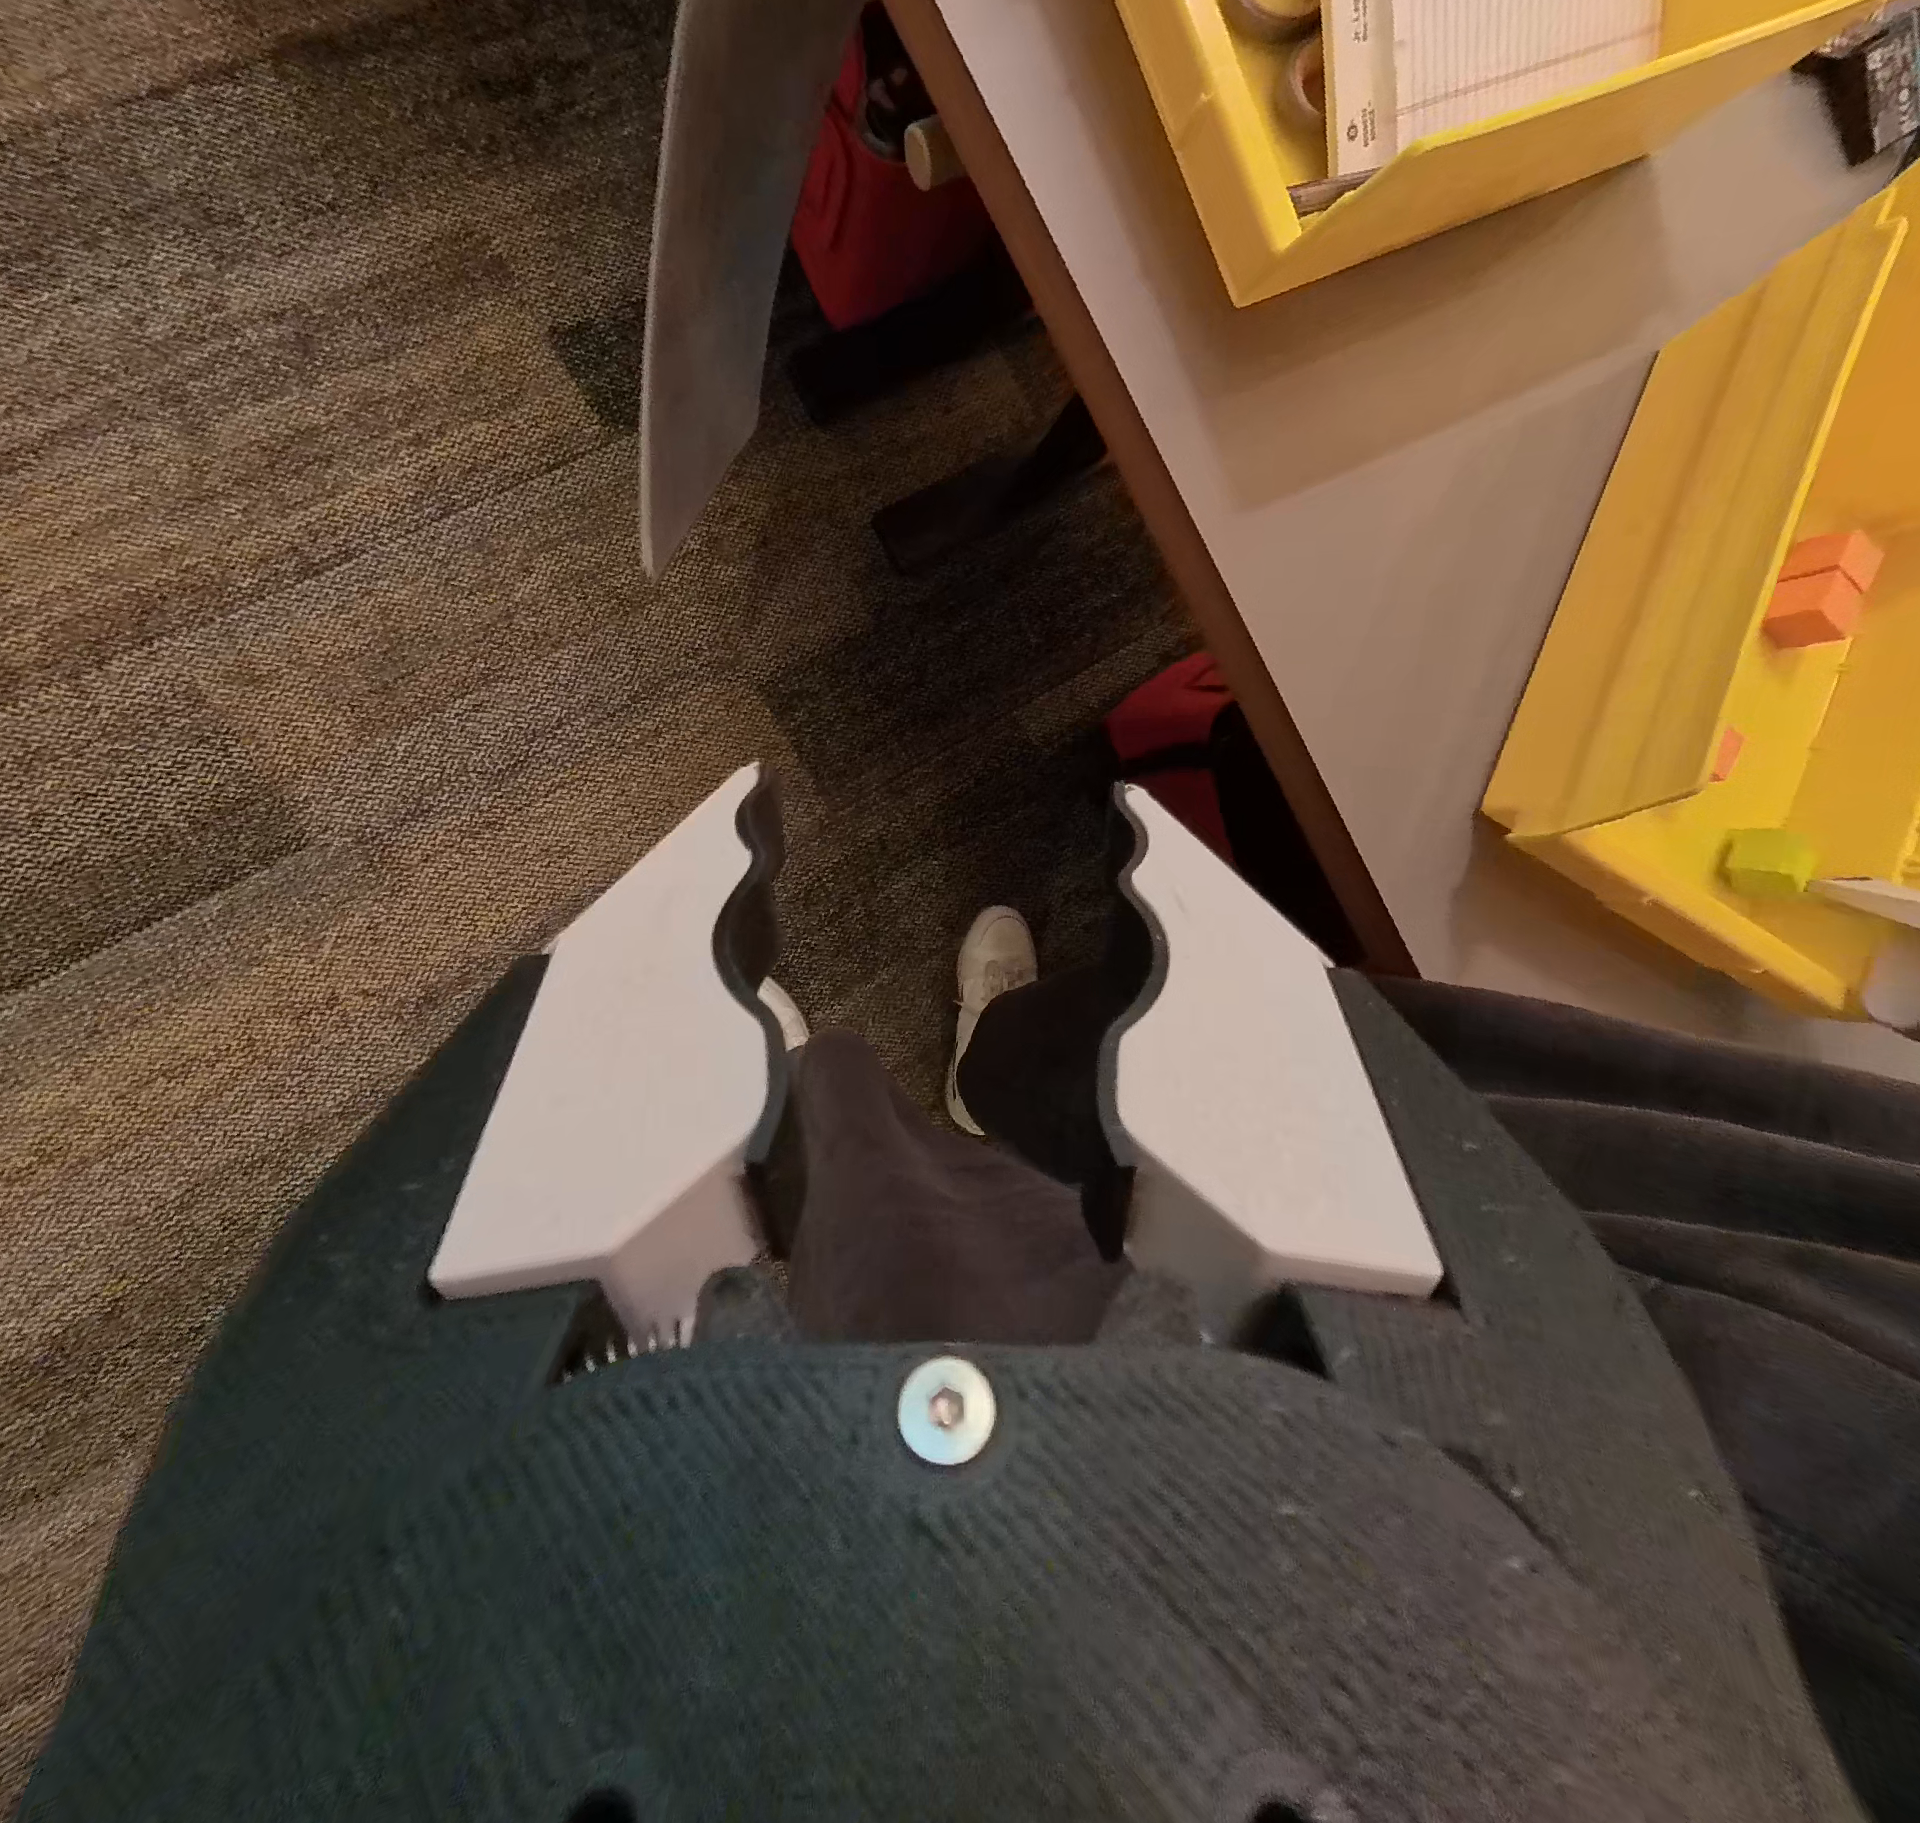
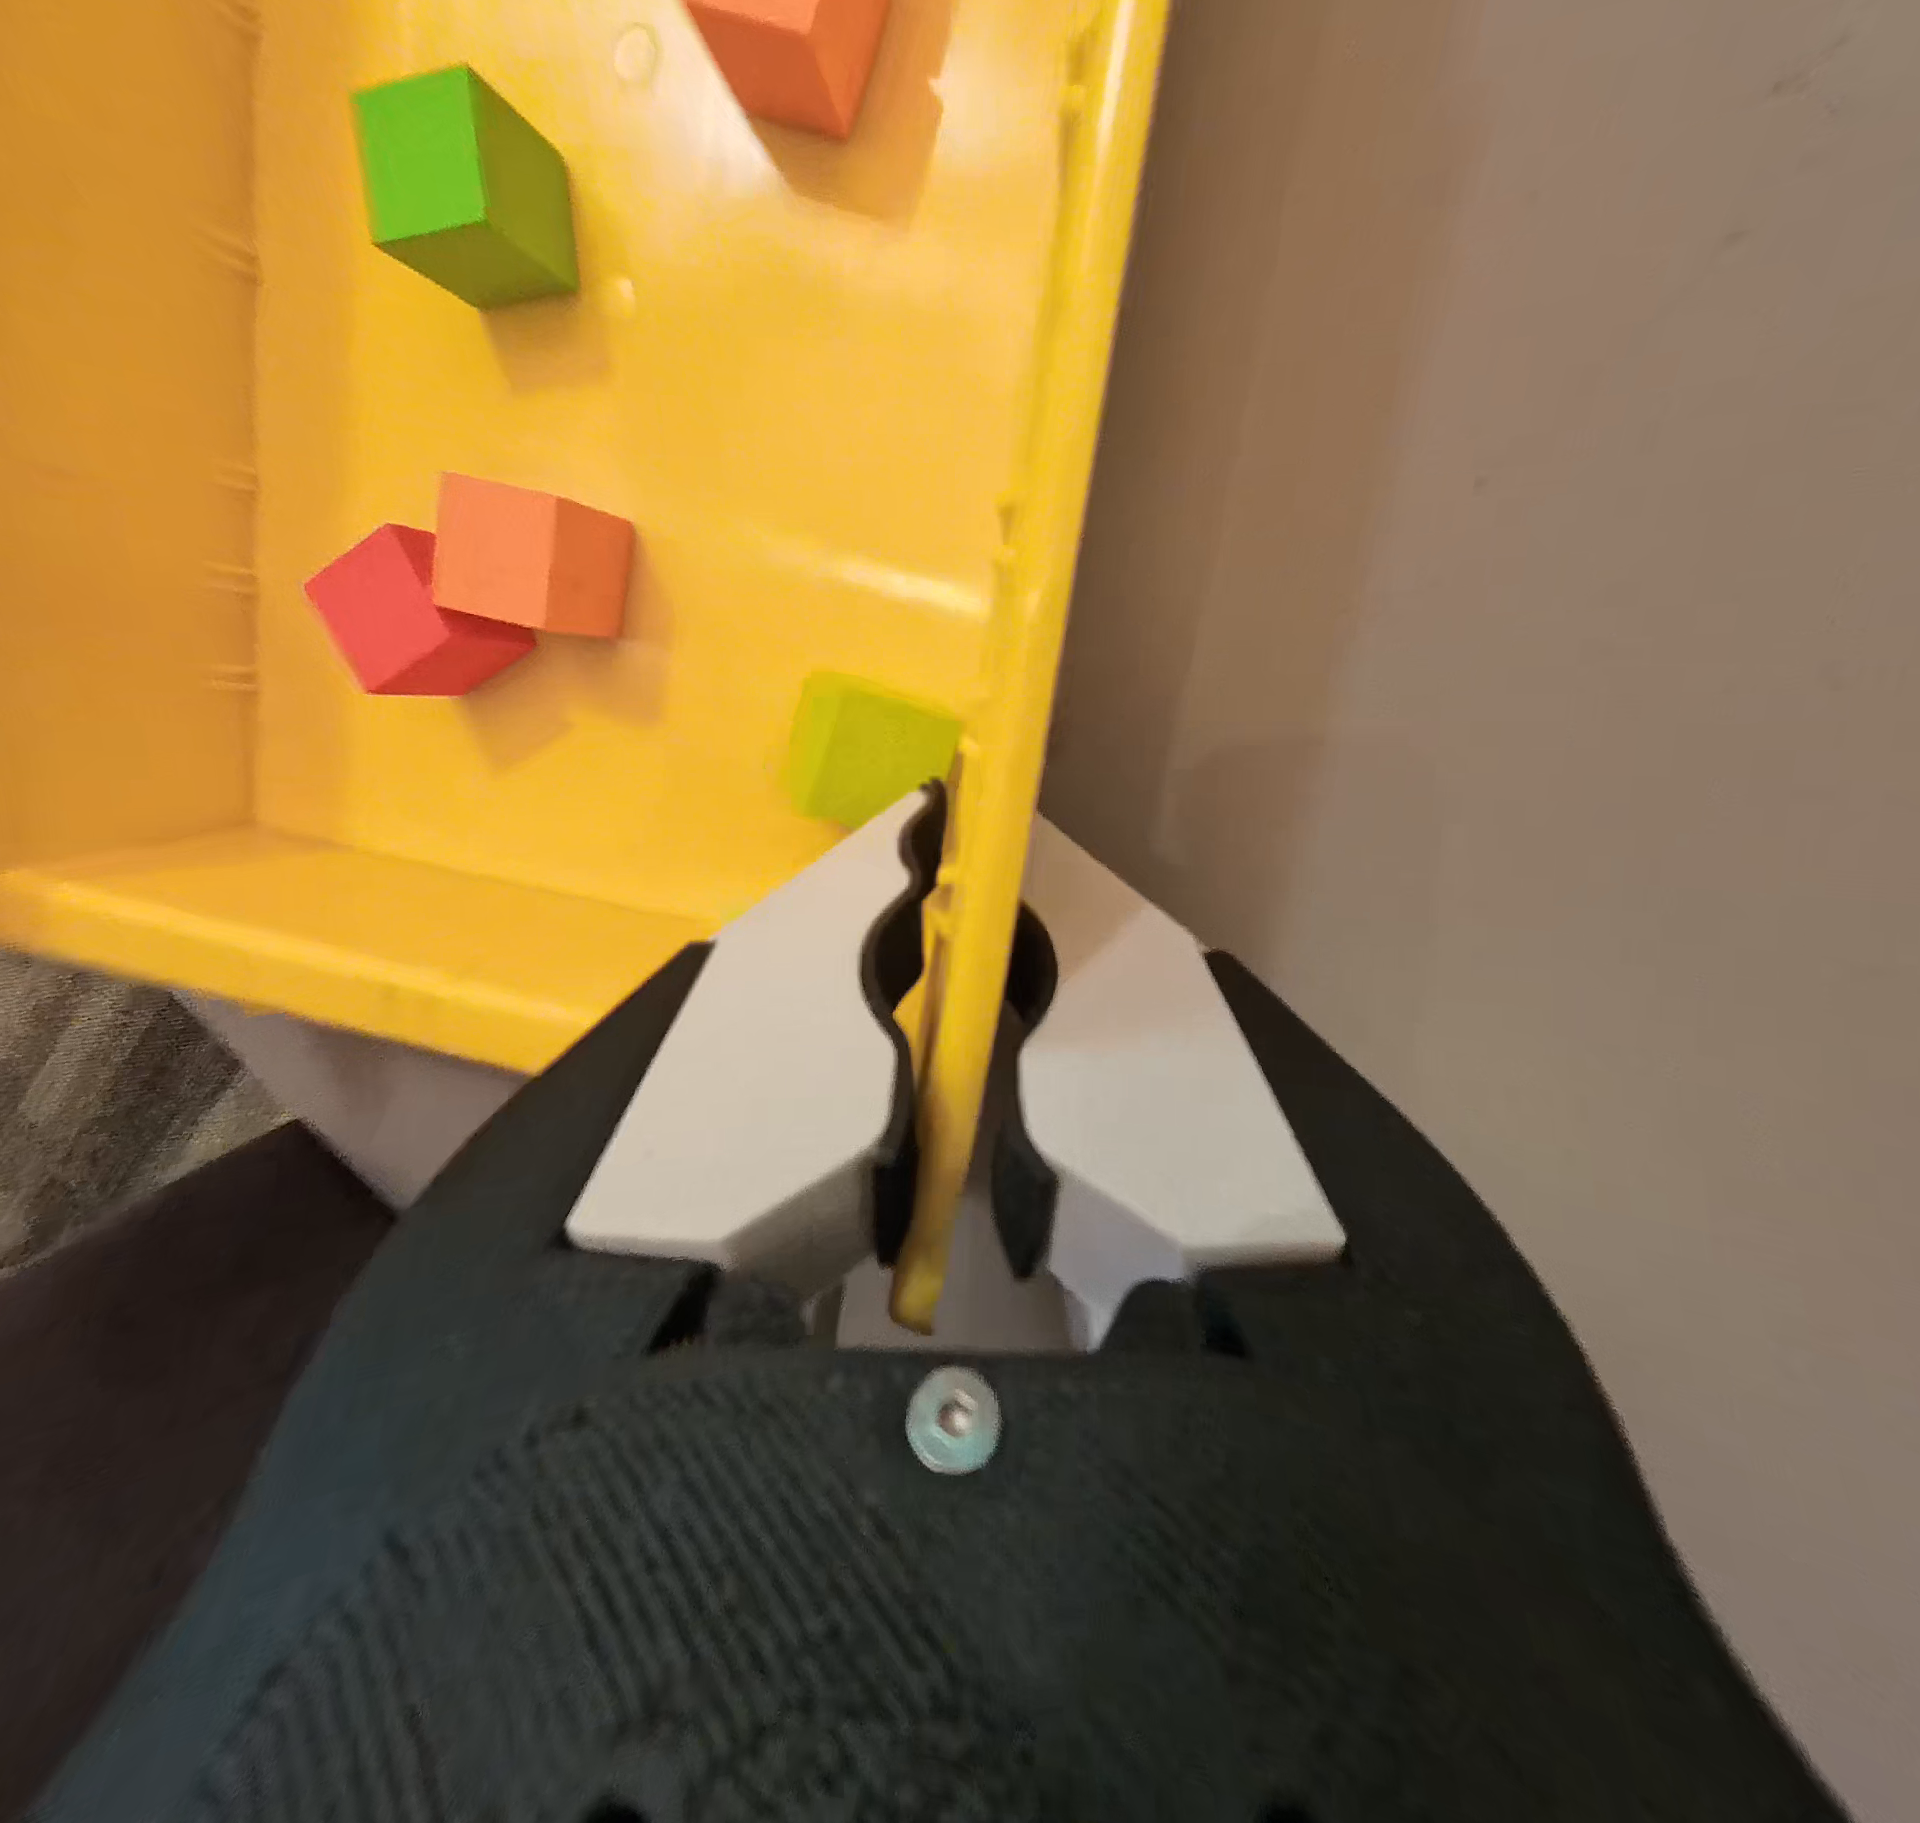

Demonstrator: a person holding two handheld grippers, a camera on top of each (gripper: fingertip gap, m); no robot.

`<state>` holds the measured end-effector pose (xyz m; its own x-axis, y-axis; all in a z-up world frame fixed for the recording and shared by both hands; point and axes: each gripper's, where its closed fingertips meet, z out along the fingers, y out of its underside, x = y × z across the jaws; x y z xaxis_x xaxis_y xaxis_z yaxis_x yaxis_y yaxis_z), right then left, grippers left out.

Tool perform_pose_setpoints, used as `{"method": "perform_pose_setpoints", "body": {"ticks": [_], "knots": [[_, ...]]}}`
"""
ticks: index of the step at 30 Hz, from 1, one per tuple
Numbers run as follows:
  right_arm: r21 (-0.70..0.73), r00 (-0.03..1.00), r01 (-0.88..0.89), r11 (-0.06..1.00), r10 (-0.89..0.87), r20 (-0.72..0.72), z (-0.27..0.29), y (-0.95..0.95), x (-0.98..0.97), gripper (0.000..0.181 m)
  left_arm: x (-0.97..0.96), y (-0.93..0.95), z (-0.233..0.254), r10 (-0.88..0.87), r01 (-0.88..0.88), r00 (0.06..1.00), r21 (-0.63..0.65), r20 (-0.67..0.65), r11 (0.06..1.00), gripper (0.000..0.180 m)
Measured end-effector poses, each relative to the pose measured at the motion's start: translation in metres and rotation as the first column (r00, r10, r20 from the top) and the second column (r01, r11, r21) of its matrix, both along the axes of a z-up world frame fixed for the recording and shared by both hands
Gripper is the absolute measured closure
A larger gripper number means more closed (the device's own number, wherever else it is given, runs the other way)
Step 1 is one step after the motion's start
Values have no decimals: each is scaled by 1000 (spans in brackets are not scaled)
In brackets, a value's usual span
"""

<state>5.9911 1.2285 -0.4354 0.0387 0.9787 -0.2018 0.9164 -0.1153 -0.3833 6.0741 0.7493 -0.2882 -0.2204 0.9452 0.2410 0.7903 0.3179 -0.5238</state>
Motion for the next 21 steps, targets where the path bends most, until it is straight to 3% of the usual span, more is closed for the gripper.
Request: {"method": "perform_pose_setpoints", "body": {"ticks": [5,13,21], "knots": [[-10,997,78,997,-79,-24,0,10,-1,180,11,0,-1,1,-1,1000,-2,14,1000,120],[30,996,59,998,-56,-75,20,24,17,179,23,8,-5,-61,61,997,5,53,998,120],[25,970,189,982,-183,-158,69,37,95,179,-3,42,-17,-363,361,930,49,51,931,121]]}}
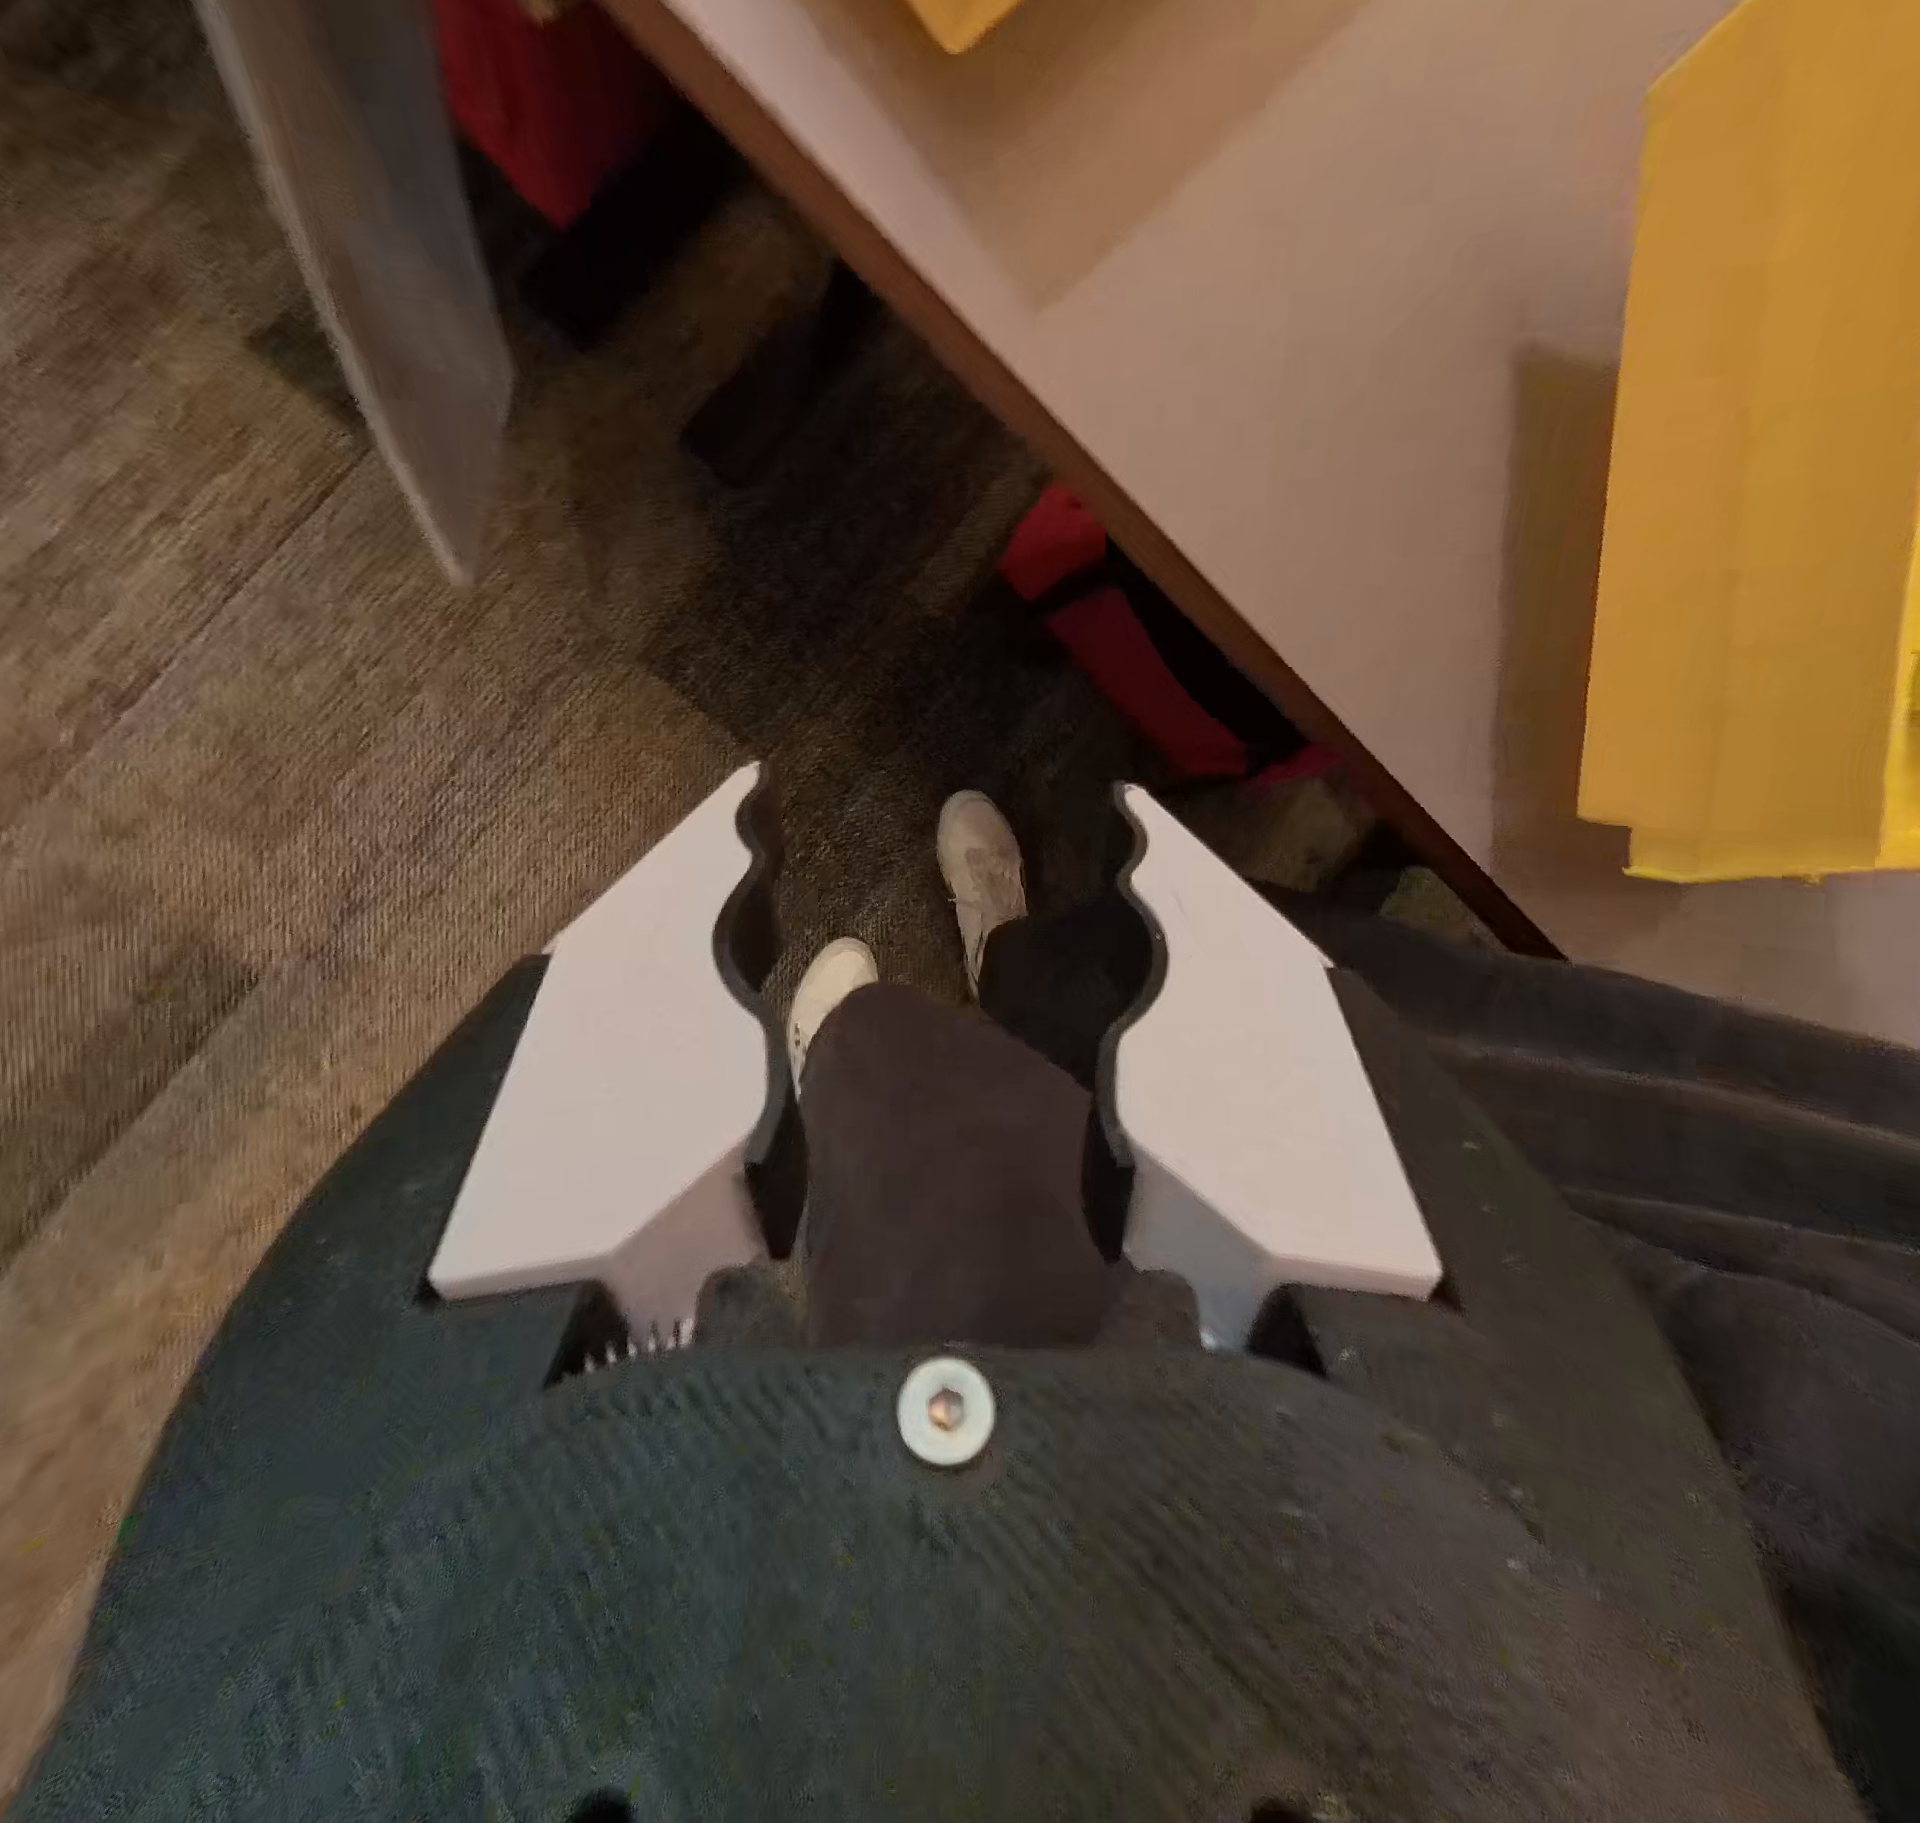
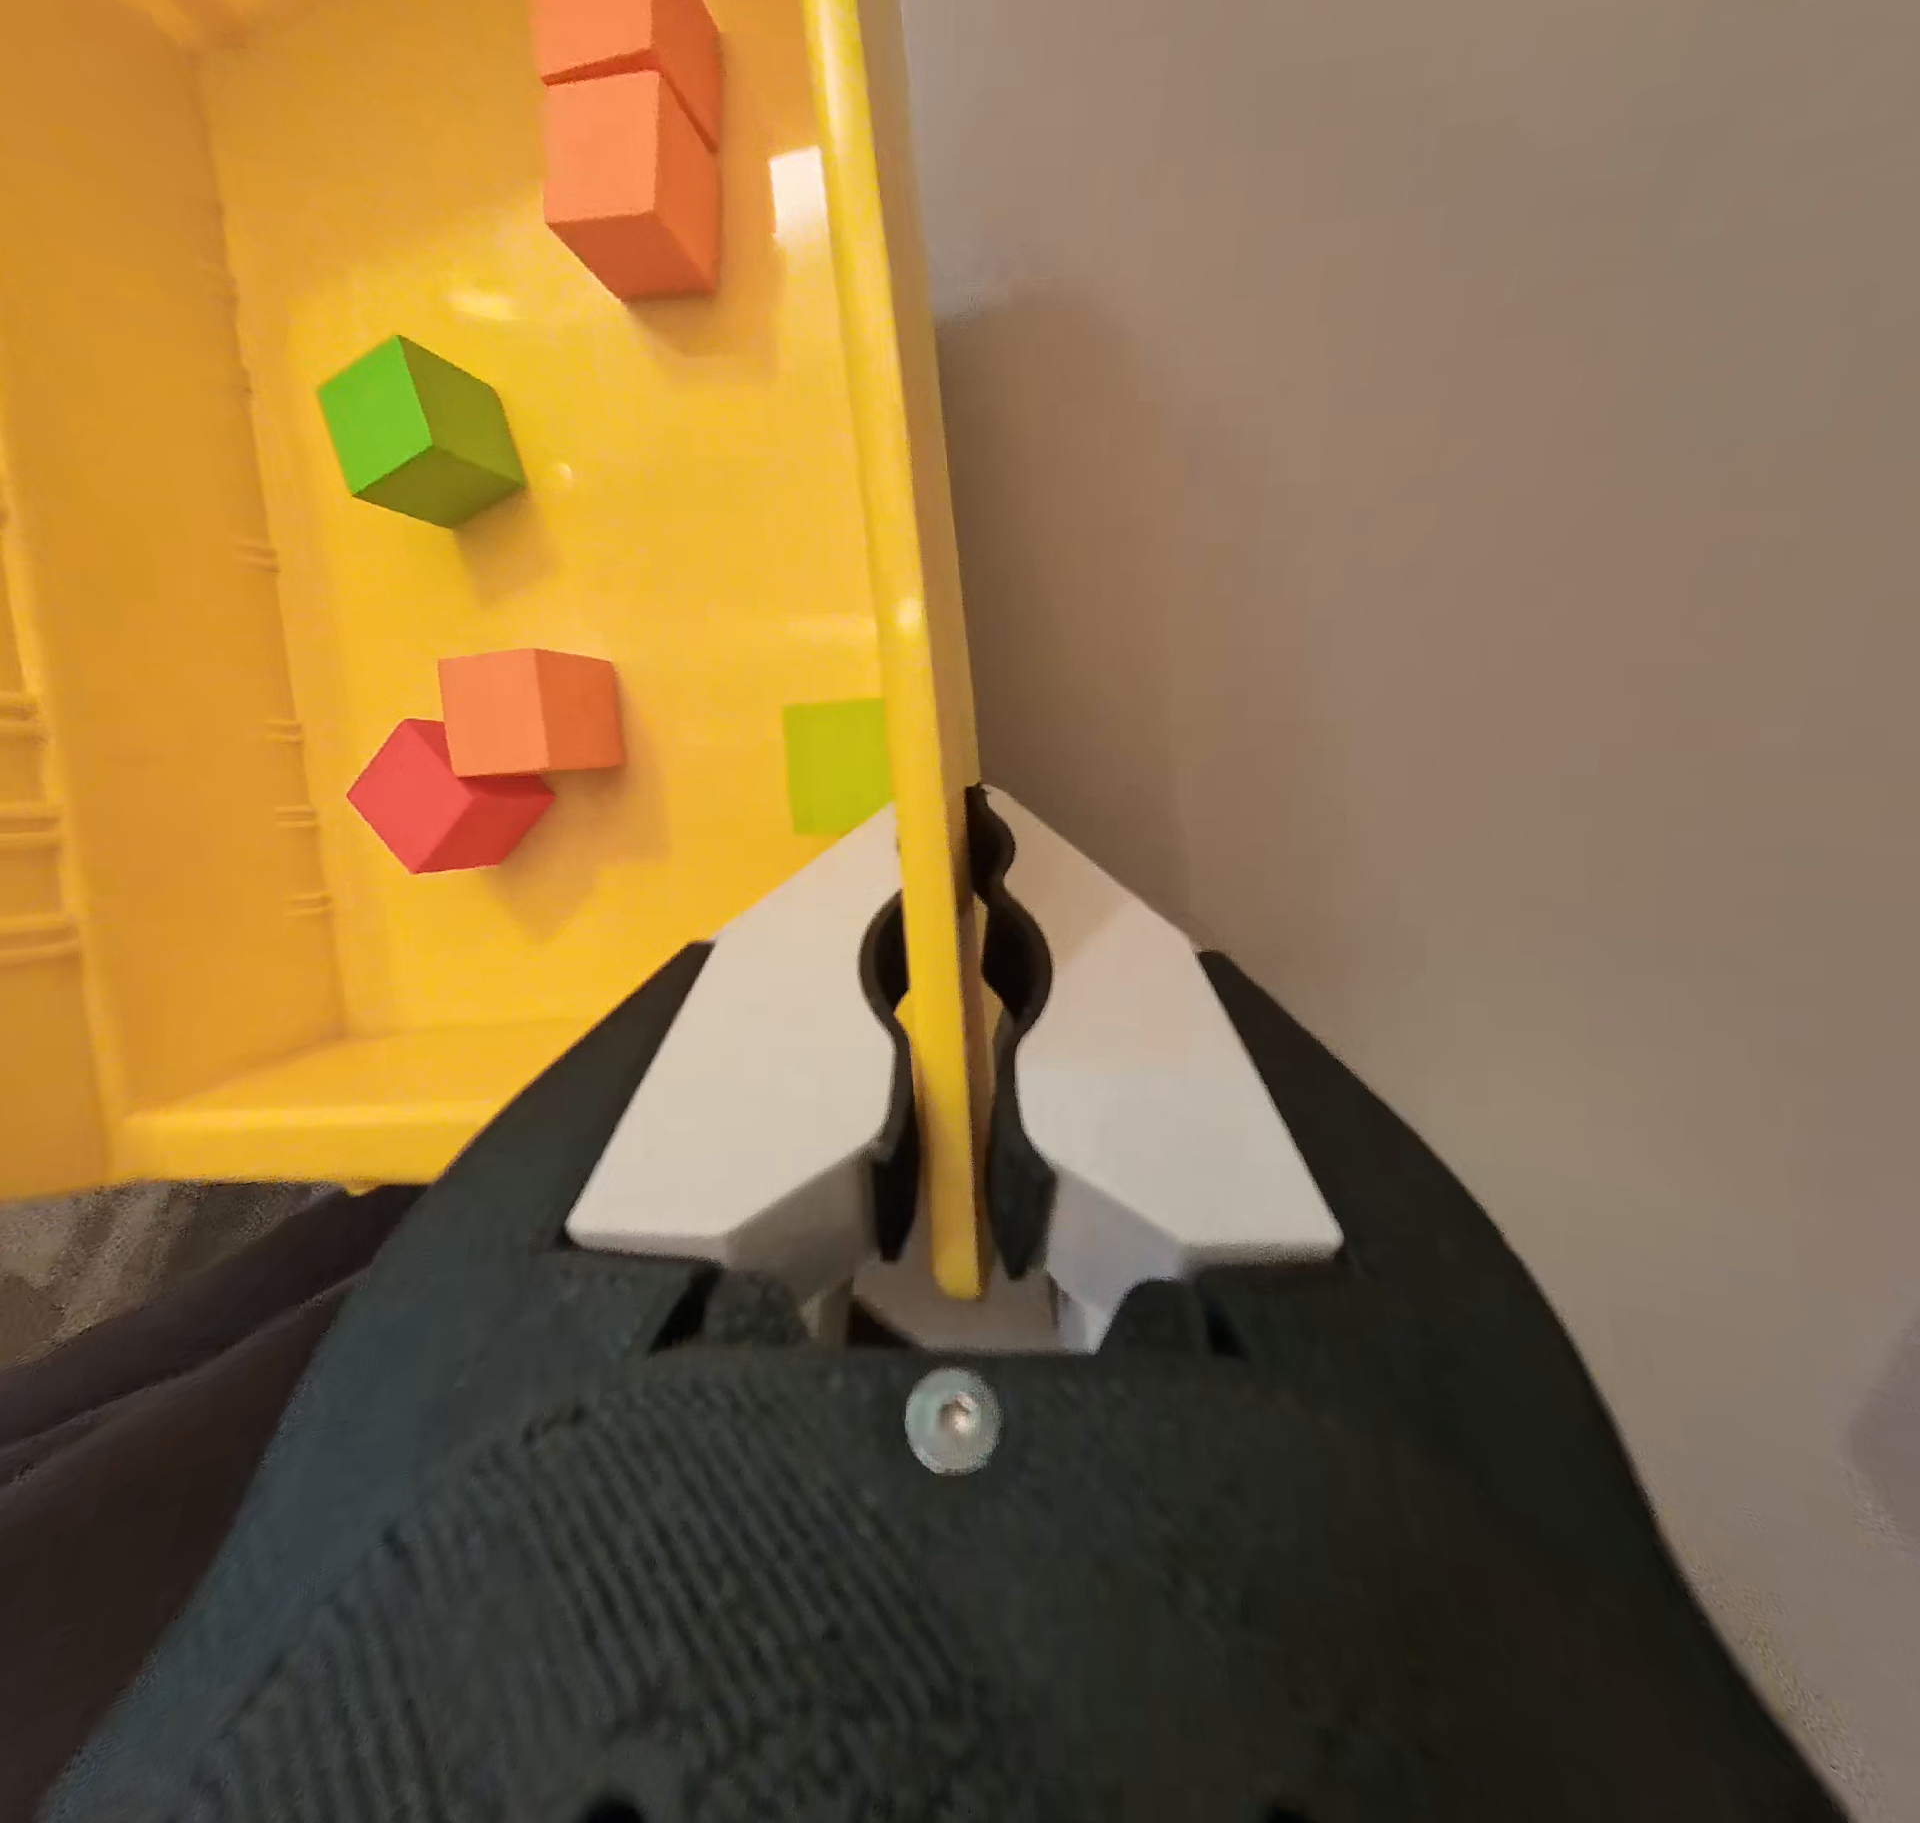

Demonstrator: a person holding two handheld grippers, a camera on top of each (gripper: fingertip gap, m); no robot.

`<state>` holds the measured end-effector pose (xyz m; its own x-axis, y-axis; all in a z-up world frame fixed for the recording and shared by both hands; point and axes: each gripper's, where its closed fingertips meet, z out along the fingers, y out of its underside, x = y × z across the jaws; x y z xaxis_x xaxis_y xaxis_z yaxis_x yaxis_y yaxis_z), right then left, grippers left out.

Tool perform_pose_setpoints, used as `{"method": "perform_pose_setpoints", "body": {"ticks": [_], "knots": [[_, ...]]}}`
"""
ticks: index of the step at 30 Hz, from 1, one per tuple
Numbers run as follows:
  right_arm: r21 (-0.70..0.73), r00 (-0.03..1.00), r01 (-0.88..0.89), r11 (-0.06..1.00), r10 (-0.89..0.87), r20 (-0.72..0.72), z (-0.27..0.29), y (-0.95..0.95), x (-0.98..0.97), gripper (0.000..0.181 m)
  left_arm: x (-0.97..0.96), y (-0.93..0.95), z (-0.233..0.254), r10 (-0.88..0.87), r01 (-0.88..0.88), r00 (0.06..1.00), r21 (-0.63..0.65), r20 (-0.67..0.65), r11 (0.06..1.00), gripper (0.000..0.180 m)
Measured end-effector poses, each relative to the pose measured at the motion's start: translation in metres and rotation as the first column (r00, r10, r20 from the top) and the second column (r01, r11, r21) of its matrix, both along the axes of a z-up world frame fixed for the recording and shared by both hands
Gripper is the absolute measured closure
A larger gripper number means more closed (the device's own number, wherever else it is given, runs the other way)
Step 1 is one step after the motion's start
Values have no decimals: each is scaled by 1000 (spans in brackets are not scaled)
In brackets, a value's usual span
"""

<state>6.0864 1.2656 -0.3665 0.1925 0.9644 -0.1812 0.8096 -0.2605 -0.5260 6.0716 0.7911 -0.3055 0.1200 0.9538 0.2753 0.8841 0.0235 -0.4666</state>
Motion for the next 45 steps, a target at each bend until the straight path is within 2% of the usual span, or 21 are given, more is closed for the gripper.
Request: {"method": "perform_pose_setpoints", "body": {"ticks": [3,7,12,15,24,29,32,35,38,41,45], "knots": [[-21,990,137,990,-138,-29,26,4,59,179,-16,26,-5,-149,150,989,67,-18,986,121],[-21,938,344,939,-344,-47,65,6,161,179,-18,68,-12,-375,377,926,127,-40,918,121],[30,824,566,824,-564,-44,104,1,298,178,-11,115,-12,-592,601,800,116,-104,791,121],[29,721,693,720,-692,-34,115,-13,373,178,2,156,0,-667,683,731,176,-146,709,121],[-37,401,915,402,-915,-37,116,-82,522,179,86,278,26,-896,920,383,181,-224,348,120],[-80,278,956,282,-959,-55,108,-108,560,179,139,320,27,-958,975,196,146,-207,168,120],[-125,232,963,238,-971,-60,103,-114,575,179,162,342,28,-970,989,120,114,-210,97,120],[-123,220,966,226,-974,-56,104,-111,590,179,184,363,36,-972,989,99,132,-215,71,120],[-77,274,958,276,-961,-41,109,-95,598,179,200,377,43,-969,987,100,143,-225,69,120],[-33,396,917,397,-918,-13,109,-65,585,179,204,378,39,-965,986,133,130,-226,105,120],[-31,591,806,591,-807,-11,100,-15,526,179,204,352,19,-960,966,230,160,-160,205,121]]}}
